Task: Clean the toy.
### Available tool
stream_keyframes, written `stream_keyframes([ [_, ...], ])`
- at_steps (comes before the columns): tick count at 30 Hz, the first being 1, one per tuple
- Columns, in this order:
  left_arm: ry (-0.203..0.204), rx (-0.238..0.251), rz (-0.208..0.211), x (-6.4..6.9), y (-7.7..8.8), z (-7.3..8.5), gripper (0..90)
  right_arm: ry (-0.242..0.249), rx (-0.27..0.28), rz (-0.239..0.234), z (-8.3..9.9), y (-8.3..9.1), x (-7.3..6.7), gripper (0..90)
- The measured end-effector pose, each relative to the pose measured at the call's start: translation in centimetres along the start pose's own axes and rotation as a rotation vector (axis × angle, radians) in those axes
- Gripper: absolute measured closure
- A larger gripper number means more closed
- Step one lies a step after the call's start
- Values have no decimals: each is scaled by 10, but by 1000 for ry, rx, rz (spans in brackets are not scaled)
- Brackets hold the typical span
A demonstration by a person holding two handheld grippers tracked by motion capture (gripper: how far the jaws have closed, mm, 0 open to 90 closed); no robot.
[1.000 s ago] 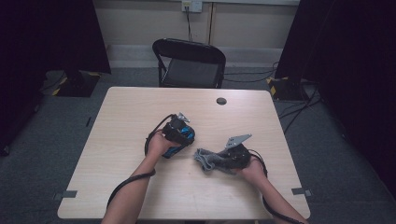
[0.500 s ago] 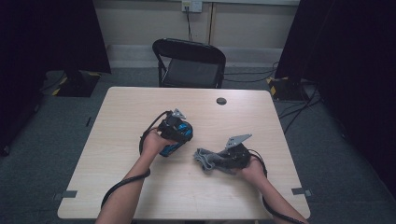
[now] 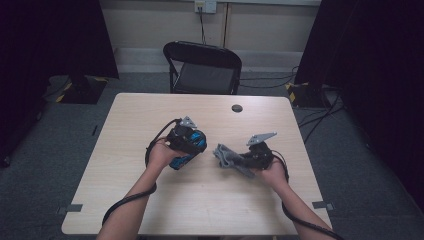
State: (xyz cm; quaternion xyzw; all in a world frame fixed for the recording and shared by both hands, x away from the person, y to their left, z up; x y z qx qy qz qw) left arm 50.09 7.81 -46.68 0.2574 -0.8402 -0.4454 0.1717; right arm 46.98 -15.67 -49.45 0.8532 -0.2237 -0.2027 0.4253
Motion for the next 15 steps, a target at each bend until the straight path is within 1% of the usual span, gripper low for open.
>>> stream_keyframes([
  [1,-6,3,4,3,0,-1,256,-7,6,9,-3,2,2,791],
  [3,-17,9,23,9,1,-3,256,-31,26,52,-14,11,9,791],
  [5,-31,16,36,16,1,-6,255,-50,30,100,-26,15,15,791],
  [6,-43,19,44,20,1,-8,256,-63,34,112,-29,15,17,791],
  [7,-47,23,48,23,0,-9,255,-85,42,122,-36,16,19,791],
  [9,-68,28,60,31,0,-12,255,-113,55,139,-44,16,22,791],
  [10,-72,31,65,34,-1,-13,255,-122,57,147,-49,15,23,791],
  [11,-75,32,73,36,-1,-14,255,-136,59,151,-53,14,23,791],
  [13,-82,35,83,40,-1,-15,255,-163,67,143,-62,12,22,790],
  [15,-80,38,82,43,-1,-16,255,-165,59,155,-69,9,20,790],
])
Point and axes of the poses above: each handheld gripper's, and its own axes: y roughly backward along the jaws, z roughly out of its underside, x roughly to its right, the point moved 5 cm from there along -y, roughly forward along the jaws, and after that the axes turned 13 degrees about -x, right-handed, at the moved point
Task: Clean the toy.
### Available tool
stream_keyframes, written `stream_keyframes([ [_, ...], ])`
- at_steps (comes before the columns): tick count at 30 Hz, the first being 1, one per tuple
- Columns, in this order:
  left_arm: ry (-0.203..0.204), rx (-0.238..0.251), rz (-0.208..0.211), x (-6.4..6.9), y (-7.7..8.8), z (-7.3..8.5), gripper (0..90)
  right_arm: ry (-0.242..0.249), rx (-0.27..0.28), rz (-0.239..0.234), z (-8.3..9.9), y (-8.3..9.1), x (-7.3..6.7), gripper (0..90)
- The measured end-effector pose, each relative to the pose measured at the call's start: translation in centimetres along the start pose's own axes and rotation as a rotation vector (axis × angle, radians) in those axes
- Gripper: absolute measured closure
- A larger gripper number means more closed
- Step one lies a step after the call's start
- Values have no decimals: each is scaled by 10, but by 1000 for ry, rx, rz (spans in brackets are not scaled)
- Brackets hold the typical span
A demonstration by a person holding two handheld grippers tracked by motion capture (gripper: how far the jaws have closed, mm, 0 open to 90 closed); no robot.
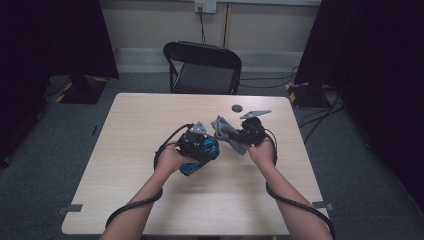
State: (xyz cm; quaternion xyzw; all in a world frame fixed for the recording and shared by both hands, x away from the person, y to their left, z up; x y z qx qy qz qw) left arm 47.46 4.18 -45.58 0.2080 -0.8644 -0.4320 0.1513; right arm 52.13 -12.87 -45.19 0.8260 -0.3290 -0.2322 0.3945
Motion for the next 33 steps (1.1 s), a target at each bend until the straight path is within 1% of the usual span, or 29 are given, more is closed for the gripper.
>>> stream_keyframes([
  [2,1,3,6,2,0,-1,255,-9,-6,1,-6,-4,-5,790],
  [3,2,3,5,2,0,-1,256,-10,-9,6,-7,-6,-7,790],
  [4,7,1,4,2,0,0,255,-6,-5,1,-9,-7,-10,789],
  [6,18,-5,-11,0,-1,1,255,5,-8,-27,-12,-10,-17,789],
  [7,23,-6,-18,-2,-1,1,256,19,-13,-26,-13,-11,-21,789],
  [9,35,-10,-30,-6,0,3,255,36,-19,-46,-12,-13,-27,789],
  [11,40,-11,-37,-7,1,4,255,42,-23,-53,-12,-13,-29,789],
  [12,44,-16,-46,-9,1,5,255,46,-28,-64,-11,-14,-32,789],
  [13,51,-23,-58,-12,1,6,255,67,-30,-86,-8,-14,-35,790],
  [15,44,-36,-72,-14,1,7,255,78,-26,-98,-7,-13,-38,789],
  [16,48,-37,-77,-14,1,8,255,86,-23,-97,-6,-12,-39,790],
  [17,51,-38,-77,-16,1,8,255,84,-22,-106,-5,-11,-40,790],
  [20,55,-34,-82,-17,1,8,255,100,-21,-124,-3,-8,-41,790],
  [23,58,-42,-98,-18,2,8,255,103,-23,-140,1,-6,-41,790],
  [24,57,-43,-103,-19,2,7,255,105,-19,-139,2,-6,-41,789],
  [29,81,-45,-115,-25,3,8,255,115,-10,-153,7,-2,-42,790],
  [33,85,-49,-126,-27,4,10,255,126,-12,-169,12,0,-44,790],
])
Point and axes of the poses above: each handheld gripper's, and its own axes: y roughly backward along the jaws, z roughly out of its underside, x roughly to its right, the point moved 5 cm from there along -y, roughly forward along the jaws, and after that the axes turned 13 degrees about -x, right-handed, at the moved point
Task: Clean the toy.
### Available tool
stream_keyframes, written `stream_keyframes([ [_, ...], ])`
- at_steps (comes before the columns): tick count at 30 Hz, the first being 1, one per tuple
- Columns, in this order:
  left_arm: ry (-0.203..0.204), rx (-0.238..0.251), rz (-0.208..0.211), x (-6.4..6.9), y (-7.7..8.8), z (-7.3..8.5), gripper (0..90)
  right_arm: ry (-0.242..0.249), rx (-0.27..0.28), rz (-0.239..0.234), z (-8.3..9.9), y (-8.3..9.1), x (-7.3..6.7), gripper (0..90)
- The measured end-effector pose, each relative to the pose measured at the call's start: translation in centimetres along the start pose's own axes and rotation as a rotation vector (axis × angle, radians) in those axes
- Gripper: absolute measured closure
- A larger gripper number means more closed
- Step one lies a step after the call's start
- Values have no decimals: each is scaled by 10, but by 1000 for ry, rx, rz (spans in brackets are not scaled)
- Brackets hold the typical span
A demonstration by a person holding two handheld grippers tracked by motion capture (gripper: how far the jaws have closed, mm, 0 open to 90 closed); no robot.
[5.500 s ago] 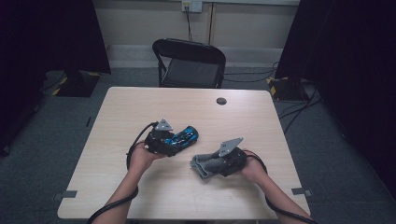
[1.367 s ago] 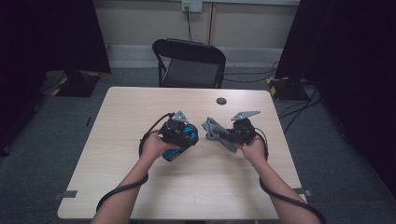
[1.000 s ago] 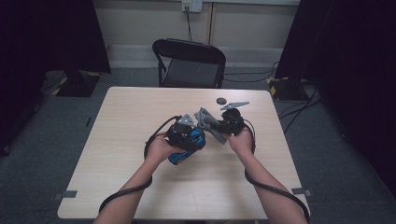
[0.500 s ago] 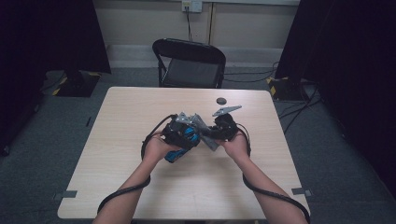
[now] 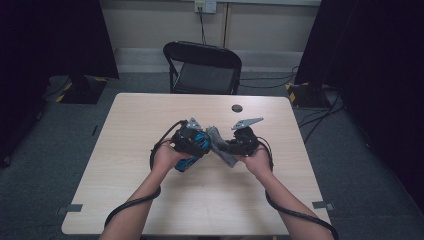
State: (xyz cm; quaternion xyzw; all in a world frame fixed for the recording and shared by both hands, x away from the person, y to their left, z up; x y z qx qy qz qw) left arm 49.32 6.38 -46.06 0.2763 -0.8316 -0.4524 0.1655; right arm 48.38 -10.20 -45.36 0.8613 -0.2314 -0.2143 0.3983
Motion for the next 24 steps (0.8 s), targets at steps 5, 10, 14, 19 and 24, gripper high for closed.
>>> stream_keyframes([
  [5,23,-7,-7,-7,0,3,255,19,-8,-25,5,-1,-6,789],
  [10,22,-15,-11,-9,0,6,255,33,-17,-23,9,-4,-11,789],
  [14,36,-3,-10,-12,2,7,255,36,-32,-32,13,-5,-10,789],
  [19,35,-5,-24,-13,5,6,255,45,-35,-33,15,-6,-11,789],
  [24,44,3,-21,-14,9,6,255,58,-51,-35,18,-5,-11,789],
])
Point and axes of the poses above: each handheld gripper's, and its own axes: y roughly backward along the jaws, z roughly out of its underside, x roughly to its right, the point moved 5 cm from there along -y, roughly forward along the jaws, and after that the axes turned 13 degrees about -x, right-handed, at the moved point
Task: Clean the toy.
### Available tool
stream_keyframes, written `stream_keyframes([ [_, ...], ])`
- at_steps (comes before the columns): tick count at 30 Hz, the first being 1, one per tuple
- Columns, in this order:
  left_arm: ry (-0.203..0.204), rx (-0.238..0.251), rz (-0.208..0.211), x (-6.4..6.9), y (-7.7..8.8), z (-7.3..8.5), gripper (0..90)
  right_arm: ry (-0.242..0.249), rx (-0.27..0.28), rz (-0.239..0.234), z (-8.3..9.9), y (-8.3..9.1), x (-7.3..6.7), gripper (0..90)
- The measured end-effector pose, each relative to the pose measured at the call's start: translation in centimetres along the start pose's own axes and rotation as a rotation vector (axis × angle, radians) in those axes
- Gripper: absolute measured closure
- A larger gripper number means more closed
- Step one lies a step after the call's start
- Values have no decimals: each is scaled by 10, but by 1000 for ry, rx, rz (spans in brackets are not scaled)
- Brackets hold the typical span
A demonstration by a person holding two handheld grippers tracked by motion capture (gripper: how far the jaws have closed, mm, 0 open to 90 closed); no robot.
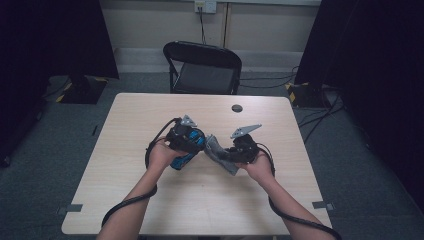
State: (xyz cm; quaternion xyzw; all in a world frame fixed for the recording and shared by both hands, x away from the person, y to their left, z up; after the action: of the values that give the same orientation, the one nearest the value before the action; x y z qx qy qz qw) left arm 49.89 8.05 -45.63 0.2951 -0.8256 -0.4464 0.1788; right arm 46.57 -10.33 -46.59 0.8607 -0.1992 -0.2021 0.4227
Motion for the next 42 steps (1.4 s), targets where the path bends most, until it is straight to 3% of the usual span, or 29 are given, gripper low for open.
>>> stream_keyframes([
  [4,1,17,2,-1,9,-1,256,-22,1,14,5,6,8,788],
  [8,-25,20,5,3,16,-3,256,-74,17,54,3,16,24,788],
  [14,-40,36,41,14,17,-9,256,-168,55,121,-14,33,49,788],
  [16,-46,38,43,17,16,-10,256,-178,54,136,-21,36,53,788],
  [20,-62,37,61,25,14,-16,256,-167,53,142,-37,34,51,788],
  [27,-79,36,78,33,10,-22,256,-101,22,124,-57,20,34,788],
  [33,-72,23,68,27,8,-19,256,-57,3,79,-56,11,23,789],
  [42,-51,14,42,18,8,-15,256,-35,14,62,-50,12,18,789],
])
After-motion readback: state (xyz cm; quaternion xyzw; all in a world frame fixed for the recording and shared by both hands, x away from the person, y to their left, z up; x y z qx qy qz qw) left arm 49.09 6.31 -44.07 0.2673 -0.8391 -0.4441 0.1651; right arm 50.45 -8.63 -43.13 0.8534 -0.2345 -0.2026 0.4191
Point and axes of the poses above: each handheld gripper's, and its own axes: y roughly backward along the jaws, z roughly out of its underside, x roughly to its right, the point moved 5 cm from there along -y, roughly forward along the jaws, and after that the axes turned 13 degrees about -x, right-handed, at the moved point
